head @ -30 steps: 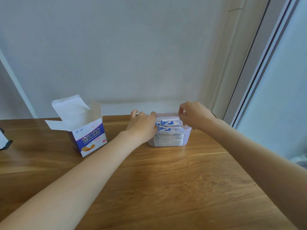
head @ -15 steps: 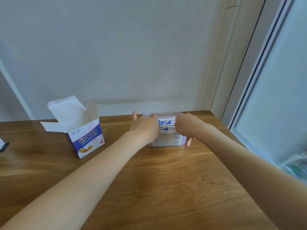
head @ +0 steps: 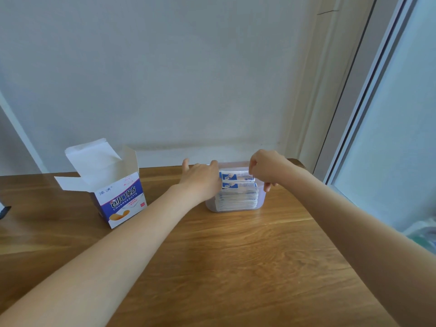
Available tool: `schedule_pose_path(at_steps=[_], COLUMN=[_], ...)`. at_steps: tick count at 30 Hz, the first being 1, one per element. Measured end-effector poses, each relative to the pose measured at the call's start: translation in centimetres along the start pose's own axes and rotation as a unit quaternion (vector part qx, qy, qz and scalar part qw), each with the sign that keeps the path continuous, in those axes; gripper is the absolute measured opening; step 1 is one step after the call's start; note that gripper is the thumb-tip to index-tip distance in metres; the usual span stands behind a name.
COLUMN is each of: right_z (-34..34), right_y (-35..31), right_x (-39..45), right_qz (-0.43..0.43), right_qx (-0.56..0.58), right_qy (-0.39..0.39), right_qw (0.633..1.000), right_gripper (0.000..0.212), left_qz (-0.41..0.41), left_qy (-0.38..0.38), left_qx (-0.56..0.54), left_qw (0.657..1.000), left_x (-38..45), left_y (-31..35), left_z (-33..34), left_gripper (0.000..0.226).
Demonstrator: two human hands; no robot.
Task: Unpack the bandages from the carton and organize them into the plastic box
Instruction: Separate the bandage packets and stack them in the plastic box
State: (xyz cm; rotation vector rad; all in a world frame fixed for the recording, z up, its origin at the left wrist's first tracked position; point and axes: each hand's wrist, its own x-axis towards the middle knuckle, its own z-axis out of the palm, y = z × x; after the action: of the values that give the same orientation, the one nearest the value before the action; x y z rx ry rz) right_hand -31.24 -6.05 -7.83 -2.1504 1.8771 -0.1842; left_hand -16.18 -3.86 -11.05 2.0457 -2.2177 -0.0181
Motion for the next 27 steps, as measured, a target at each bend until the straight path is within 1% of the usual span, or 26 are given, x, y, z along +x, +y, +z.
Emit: schedule_pose_path(at_steps=[3,4,6,9,13,16,22,27], right_z=[-0.4,-0.6,-0.8,-0.4,0.1,-0.1,-0.4,-0.1], right_y=[0.2,0.3,0.3,0.0,-0.4,-0.6,-0.3,-0.3], right_x=[0.3,0.4,0.3,0.2,0.7,0.4,0.2,-0.3], right_qz=[0.005,0.006,0.008,0.013,-0.002,-0.002,-0.005,-0.009], right_qx=[-0.003,-0.001,0.004,-0.014,-0.001,-0.016,-0.027,-0.043], right_qy=[0.026,0.021,-0.016,-0.054,-0.06,-0.049,-0.04,-0.057], right_qw=[1.0,1.0,1.0,0.998,0.998,0.999,0.999,0.997], right_gripper=[0.035,0.035,0.032,0.027,0.029,0.024,0.027,0.018], left_qz=[0.009,0.009,0.009,0.009,0.017,0.021,0.031,0.031], left_qy=[0.01,0.011,0.012,0.005,-0.002,0.0,0.044,0.065], left_qx=[0.001,0.0,0.0,-0.003,-0.001,-0.002,0.0,0.004], left_qw=[1.0,1.0,1.0,1.0,1.0,1.0,0.999,0.997], left_x=[-0.1,-0.1,-0.1,-0.1,-0.1,-0.2,-0.7,-1.3], left_y=[-0.2,-0.2,-0.3,-0.1,0.0,-0.3,-0.5,-0.1], left_z=[-0.1,-0.2,-0.2,-0.2,-0.2,-0.1,-0.3,-0.3], left_gripper=[0.032,0.032,0.033,0.033,0.035,0.035,0.033,0.036])
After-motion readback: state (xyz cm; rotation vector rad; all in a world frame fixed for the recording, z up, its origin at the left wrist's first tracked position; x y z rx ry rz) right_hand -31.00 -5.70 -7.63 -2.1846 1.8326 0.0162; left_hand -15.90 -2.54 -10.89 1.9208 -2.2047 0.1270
